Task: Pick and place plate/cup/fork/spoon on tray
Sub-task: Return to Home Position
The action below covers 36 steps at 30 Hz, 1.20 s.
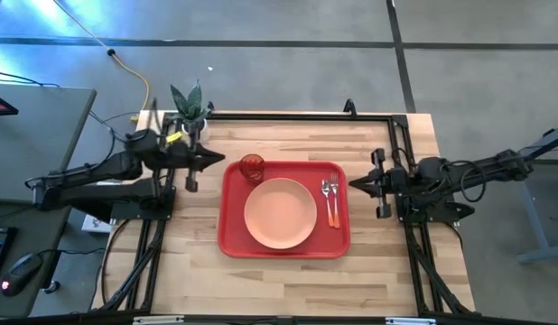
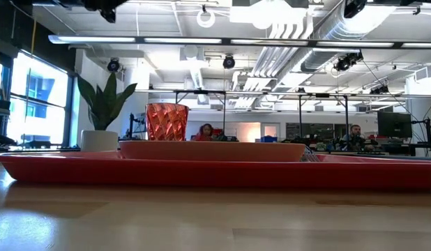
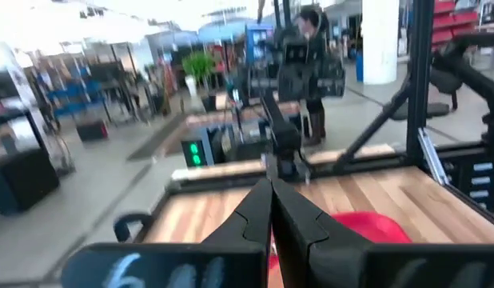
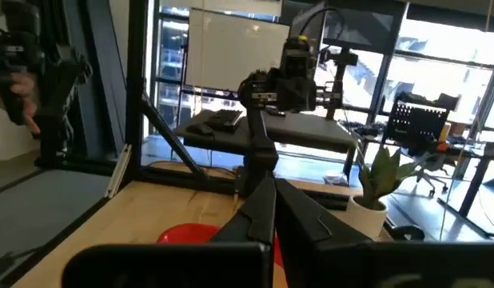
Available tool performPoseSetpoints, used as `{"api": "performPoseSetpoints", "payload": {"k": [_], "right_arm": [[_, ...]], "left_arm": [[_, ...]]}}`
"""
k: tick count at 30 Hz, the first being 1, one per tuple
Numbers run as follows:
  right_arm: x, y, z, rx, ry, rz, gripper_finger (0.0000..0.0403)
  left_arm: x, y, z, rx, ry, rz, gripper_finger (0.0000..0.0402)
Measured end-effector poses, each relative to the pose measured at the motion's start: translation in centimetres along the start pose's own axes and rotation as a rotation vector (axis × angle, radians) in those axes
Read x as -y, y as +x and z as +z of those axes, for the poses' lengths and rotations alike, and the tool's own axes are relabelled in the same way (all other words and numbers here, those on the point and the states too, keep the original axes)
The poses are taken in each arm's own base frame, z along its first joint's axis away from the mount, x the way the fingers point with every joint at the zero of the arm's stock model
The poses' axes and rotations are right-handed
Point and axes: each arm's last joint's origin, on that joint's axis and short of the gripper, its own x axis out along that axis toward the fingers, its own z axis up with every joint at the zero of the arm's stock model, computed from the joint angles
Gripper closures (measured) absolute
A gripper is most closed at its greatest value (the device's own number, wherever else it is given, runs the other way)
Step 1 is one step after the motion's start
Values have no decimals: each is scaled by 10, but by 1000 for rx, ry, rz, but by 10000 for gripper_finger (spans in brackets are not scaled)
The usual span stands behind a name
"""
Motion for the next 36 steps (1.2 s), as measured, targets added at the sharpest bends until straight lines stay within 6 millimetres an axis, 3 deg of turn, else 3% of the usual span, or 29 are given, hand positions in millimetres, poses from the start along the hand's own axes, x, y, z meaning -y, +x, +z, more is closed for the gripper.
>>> {"api": "performPoseSetpoints", "payload": {"k": [7, 19, 24, 36], "right_arm": [[6, -23, 11, 91, -54, -19, 403], [11, -47, 6, 35, -80, -67, 403], [9, -44, -4, 38, -61, -67, 403], [0, -40, -41, 25, 85, -19, 403]], "left_arm": [[5, -31, 7, 25, 36, 57, 401], [16, -42, -43, -60, -44, 42, 401], [17, -41, -58, -44, -67, 97, 401], [17, -43, -57, 27, -22, 102, 401]]}}
